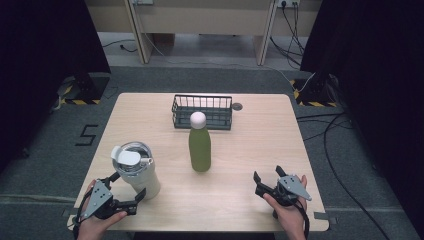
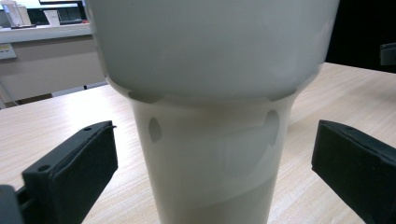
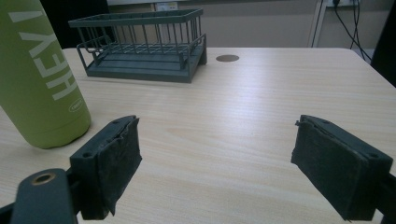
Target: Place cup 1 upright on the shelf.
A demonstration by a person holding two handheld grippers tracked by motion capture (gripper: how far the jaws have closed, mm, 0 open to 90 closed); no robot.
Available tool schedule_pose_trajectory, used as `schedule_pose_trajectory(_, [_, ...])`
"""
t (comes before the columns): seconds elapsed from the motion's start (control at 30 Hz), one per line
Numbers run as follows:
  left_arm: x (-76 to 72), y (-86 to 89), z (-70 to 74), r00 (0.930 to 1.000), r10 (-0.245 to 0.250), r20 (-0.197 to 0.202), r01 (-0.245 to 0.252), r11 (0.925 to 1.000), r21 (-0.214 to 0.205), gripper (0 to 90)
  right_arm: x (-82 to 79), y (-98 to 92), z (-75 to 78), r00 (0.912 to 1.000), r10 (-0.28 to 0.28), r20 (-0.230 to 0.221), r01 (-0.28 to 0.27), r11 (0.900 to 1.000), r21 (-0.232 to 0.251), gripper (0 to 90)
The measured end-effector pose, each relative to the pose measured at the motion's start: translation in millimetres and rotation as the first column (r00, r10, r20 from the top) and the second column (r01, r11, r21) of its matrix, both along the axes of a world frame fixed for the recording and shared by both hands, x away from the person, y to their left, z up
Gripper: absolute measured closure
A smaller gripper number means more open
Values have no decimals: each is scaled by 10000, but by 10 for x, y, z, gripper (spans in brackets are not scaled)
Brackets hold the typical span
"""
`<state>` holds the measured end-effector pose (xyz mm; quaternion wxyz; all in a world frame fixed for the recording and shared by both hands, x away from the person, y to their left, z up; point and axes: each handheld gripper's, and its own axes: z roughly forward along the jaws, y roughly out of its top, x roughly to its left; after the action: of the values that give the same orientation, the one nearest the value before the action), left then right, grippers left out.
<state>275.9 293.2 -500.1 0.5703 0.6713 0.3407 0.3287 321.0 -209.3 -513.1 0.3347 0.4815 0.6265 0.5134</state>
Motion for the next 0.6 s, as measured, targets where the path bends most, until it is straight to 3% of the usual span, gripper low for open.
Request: schedule_pose_trajectory(0.6, [38,-59,1,10000,-29,-74,28,9999,-100,0,1,-5,5,10000,-58,-25,58,10000,63,149])
